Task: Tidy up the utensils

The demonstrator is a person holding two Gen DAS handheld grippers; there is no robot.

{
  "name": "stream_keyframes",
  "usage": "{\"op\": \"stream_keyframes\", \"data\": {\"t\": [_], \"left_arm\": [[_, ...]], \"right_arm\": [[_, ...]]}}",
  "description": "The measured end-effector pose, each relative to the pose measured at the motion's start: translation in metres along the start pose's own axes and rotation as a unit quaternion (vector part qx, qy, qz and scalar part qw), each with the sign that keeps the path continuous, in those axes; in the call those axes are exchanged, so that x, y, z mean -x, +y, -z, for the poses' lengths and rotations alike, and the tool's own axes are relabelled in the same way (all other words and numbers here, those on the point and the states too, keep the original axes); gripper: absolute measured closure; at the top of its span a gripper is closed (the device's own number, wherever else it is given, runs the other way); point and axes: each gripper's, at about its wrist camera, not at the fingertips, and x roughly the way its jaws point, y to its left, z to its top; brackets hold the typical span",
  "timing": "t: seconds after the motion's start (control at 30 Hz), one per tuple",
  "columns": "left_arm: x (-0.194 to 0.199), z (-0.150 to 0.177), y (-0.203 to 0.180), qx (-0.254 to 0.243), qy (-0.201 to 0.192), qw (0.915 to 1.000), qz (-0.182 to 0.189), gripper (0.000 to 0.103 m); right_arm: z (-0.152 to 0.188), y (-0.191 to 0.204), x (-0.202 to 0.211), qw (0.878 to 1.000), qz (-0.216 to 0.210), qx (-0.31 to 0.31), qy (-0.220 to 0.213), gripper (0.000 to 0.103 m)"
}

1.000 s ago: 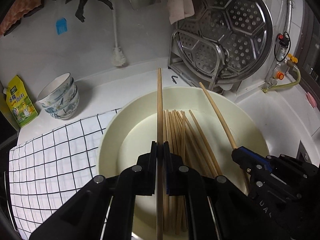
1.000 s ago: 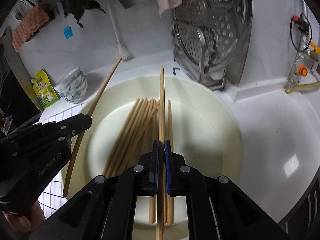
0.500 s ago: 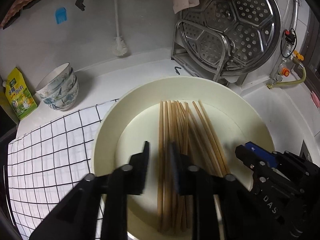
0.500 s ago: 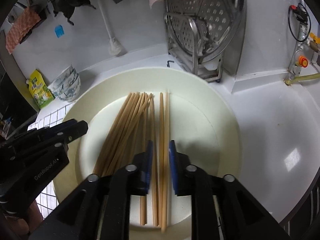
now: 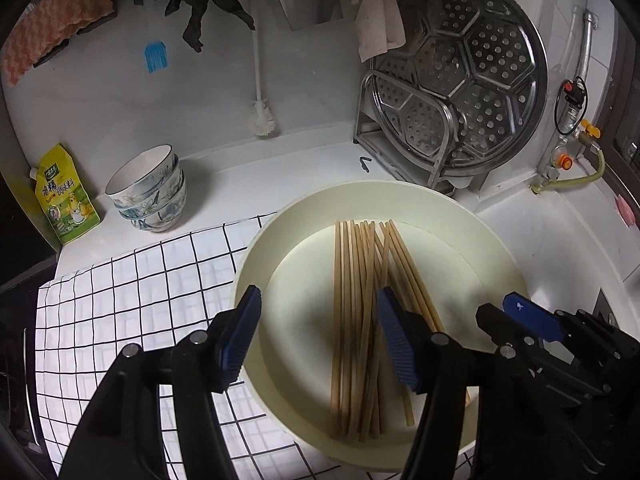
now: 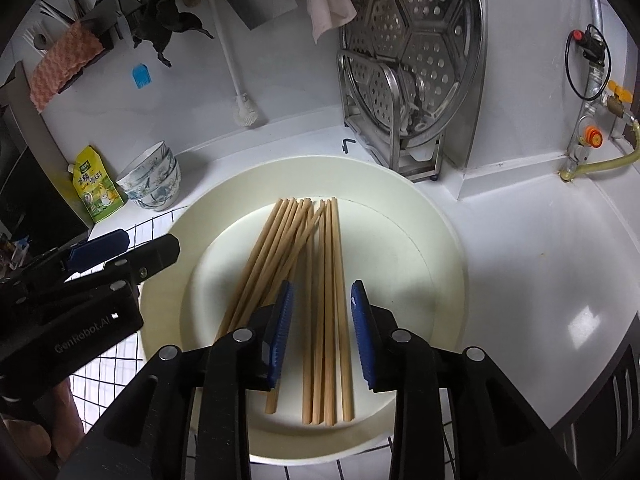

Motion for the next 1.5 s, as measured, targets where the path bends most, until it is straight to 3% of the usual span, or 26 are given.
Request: {"op": "stream_keyframes", "data": {"t": [0.13, 0.5, 0.8, 1.5], "left_arm": [[0.006, 0.001, 0.001, 0.001, -0.001, 1.0000, 0.001, 0.043], [0.021, 0.000, 0.007, 0.004, -0.003, 1.0000, -0.008, 0.025], [0.032, 0.000, 0.011, 0.009, -0.011, 0.9998, -0.013, 0.009], [0.046, 0.000, 0.014, 0.009, -0.007, 0.9997, -0.023, 0.006]], "right_arm": [[-0.001, 0.003, 0.010, 1.000, 0.007, 0.002, -0.008, 0.066], [-0.005, 0.003, 0.028, 1.000, 0.020, -0.004, -0.014, 0.045], [-0.001, 0.007, 0.030, 1.000, 0.024, -0.004, -0.006, 0.041], [0.002, 0.012, 0.044, 0.999, 0.032, 0.003, -0.016, 0.038]]}}
